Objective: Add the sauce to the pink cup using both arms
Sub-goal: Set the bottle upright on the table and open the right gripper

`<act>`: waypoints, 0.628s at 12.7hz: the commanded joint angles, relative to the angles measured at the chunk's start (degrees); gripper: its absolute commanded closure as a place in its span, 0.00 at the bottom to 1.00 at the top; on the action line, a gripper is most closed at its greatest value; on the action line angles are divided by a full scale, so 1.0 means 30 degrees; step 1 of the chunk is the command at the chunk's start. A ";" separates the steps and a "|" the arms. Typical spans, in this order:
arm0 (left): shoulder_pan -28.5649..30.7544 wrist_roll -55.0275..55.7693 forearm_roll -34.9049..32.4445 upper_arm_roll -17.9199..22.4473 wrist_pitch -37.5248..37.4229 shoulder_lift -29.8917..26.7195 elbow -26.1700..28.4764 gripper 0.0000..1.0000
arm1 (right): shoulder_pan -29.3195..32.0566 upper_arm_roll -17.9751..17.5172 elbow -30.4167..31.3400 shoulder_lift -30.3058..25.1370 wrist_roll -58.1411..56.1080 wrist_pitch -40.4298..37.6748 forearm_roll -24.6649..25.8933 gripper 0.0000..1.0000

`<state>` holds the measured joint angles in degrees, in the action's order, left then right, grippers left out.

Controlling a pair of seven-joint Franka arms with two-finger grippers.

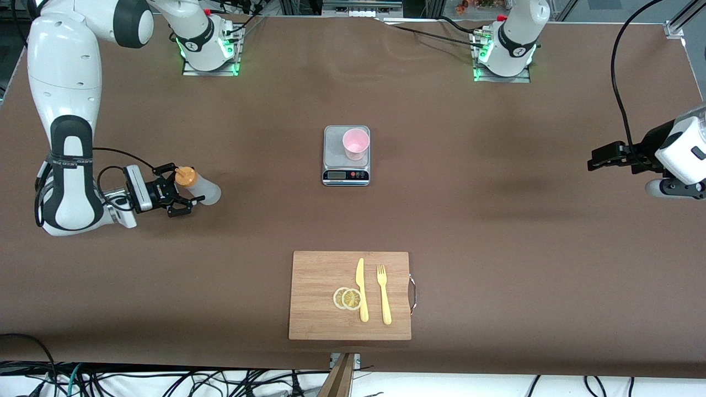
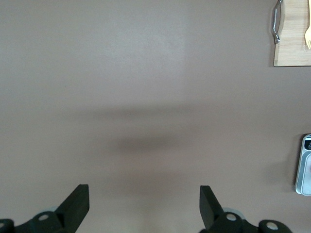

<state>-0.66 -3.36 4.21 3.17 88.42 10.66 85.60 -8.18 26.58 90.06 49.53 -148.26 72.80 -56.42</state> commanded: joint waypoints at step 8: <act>0.0016 -0.0374 -0.0408 -0.0002 -0.0469 0.0255 -0.0613 0.00 | 0.0501 0.2067 -0.4439 -0.0541 0.6221 -0.3168 0.2487 0.02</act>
<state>-0.66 -3.36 4.21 3.17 88.42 10.69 85.59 -6.81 32.47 80.54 48.88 -136.03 66.73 -50.83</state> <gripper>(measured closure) 0.000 0.018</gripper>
